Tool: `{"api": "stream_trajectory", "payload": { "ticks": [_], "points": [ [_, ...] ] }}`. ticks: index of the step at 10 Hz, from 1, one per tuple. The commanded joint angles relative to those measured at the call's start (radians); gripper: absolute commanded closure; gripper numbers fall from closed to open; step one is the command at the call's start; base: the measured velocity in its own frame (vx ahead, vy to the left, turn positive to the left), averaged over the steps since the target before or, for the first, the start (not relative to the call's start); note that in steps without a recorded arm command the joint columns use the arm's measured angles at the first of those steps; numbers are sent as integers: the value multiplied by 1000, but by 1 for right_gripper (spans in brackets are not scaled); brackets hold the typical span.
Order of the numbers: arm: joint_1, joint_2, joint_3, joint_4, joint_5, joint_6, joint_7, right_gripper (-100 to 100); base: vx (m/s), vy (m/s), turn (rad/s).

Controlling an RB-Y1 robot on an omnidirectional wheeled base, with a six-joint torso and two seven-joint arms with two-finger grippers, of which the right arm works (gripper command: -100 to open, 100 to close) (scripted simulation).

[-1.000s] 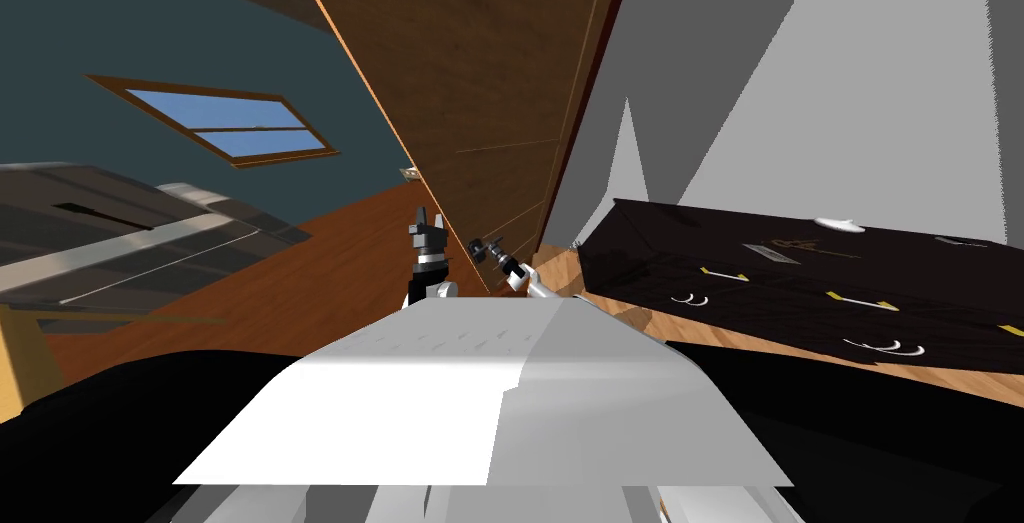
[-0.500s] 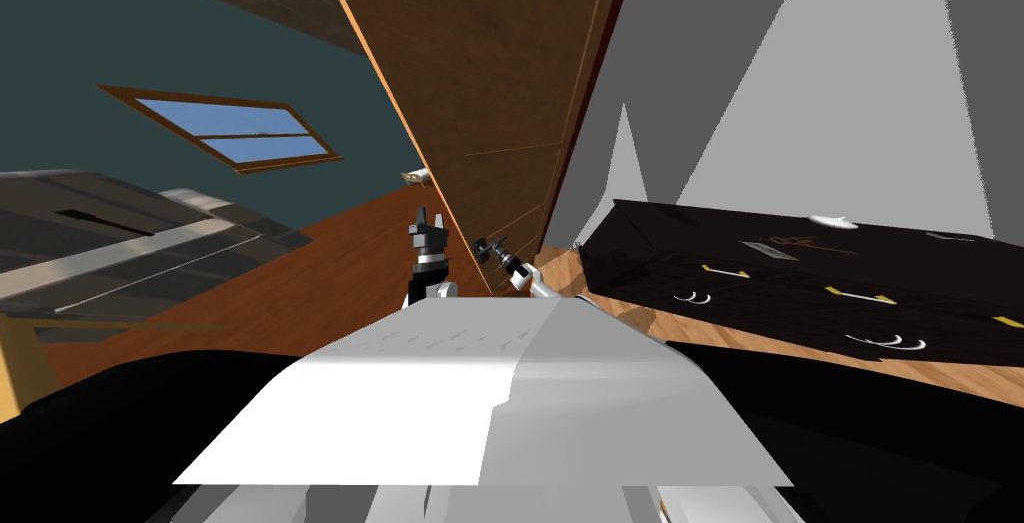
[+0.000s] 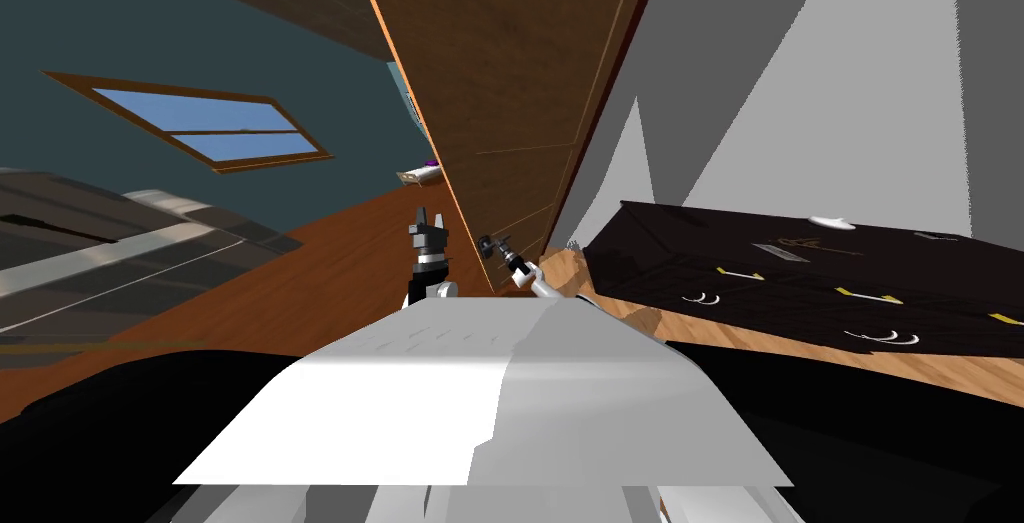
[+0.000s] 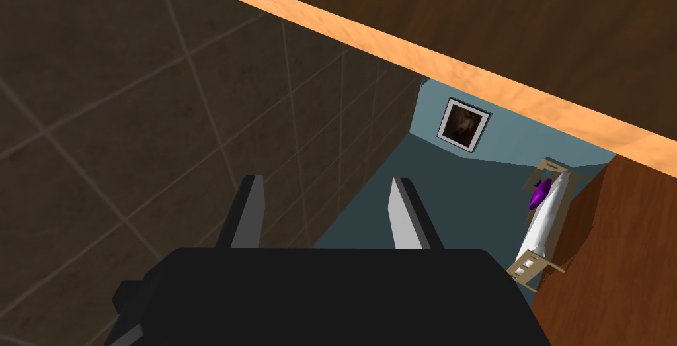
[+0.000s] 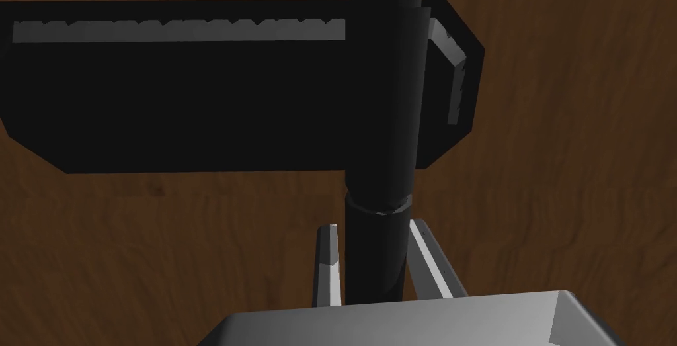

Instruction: Push the door open

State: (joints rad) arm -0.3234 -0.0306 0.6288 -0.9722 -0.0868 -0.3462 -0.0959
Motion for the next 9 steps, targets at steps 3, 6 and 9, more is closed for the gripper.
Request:
{"api": "stream_trajectory", "payload": {
  "ticks": [3,6,9],
  "points": [
    [-2,33,-64,18,-1,-7,17,100,75,200,-73],
    [-4,21,-92,28,-3,-9,25,100,61,126,-39],
    [-8,4,-129,37,-5,-11,35,100,90,183,-80]
  ]
}}
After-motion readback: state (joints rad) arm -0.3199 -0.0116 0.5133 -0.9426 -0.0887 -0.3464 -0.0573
